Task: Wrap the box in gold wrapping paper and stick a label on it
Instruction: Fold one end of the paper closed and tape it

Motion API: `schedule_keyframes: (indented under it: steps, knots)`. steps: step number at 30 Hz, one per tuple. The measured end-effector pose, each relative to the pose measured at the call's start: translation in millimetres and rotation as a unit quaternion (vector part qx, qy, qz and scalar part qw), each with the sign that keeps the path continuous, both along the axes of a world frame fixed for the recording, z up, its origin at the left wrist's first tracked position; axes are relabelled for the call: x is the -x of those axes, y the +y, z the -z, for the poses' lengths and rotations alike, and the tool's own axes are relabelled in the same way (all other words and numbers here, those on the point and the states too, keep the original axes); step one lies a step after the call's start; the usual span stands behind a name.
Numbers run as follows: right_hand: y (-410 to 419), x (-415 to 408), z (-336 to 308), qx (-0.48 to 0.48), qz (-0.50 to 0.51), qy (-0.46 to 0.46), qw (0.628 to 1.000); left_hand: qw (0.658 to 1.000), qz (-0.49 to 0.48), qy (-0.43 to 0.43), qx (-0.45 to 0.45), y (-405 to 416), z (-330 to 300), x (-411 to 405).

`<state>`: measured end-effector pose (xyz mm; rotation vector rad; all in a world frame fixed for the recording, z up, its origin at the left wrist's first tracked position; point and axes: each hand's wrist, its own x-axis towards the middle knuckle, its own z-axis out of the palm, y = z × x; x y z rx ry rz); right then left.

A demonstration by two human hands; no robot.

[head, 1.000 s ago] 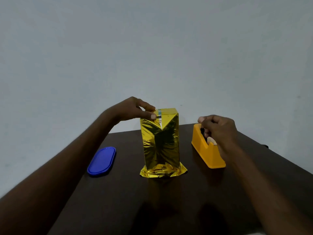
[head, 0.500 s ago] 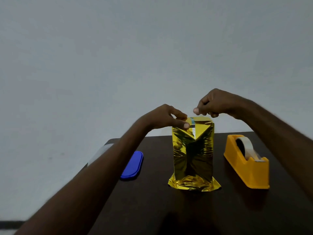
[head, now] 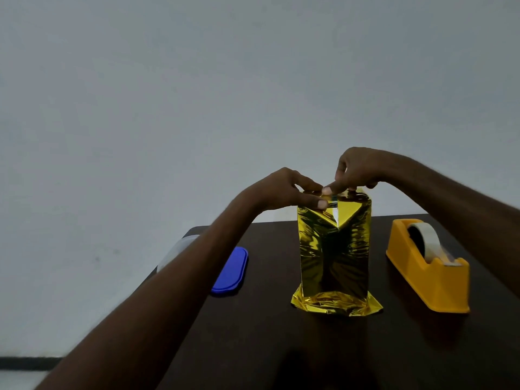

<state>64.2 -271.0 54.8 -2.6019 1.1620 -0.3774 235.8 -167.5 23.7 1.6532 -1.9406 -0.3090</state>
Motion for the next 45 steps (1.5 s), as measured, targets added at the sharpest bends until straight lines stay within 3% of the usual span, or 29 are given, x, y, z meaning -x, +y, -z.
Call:
schedule_keyframes:
  steps: [4, 7, 10, 13, 16, 26, 32, 39, 42, 45]
  knots:
    - [-12, 14, 9, 0.050, 0.069, 0.004, 0.996, 1.000, -0.006, -0.008, -0.004, 0, 0, 2]
    - [-21, 25, 22, 0.099, 0.117, -0.078, 0.985, 1.000, -0.011, -0.007, -0.007, -1, 0, 1]
    - [-13, 28, 33, -0.122, 0.069, -0.222, 0.965, 1.000, -0.009, -0.007, -0.007, 0, 0, 1]
    - [4, 19, 40, -0.212, 0.046, -0.159, 0.963, 1.000, -0.005, -0.004, 0.000, 1, 0, 1]
    - [10, 12, 44, -0.248, 0.072, -0.179, 0.949, 1.000, -0.009, -0.009, 0.002, 1, 1, 1]
    - [13, 24, 47, -0.259, 0.051, -0.295, 0.918, 0.999, -0.014, -0.025, 0.015, 0, 4, -1]
    - [20, 19, 46, -0.255, 0.068, -0.212, 0.941, 0.999, -0.011, -0.035, 0.023, -2, 5, 0]
    - [17, 21, 43, -0.300, 0.065, -0.229, 0.924, 0.999, -0.022, 0.003, 0.025, 0, 8, 3]
    - [19, 28, 44, -0.238, 0.050, -0.287, 0.927, 0.997, -0.053, -0.006, 0.061, 4, 14, 7]
    - [18, 36, 39, -0.062, 0.016, -0.350, 0.935, 0.977, -0.121, -0.044, 0.169, 5, 26, 12]
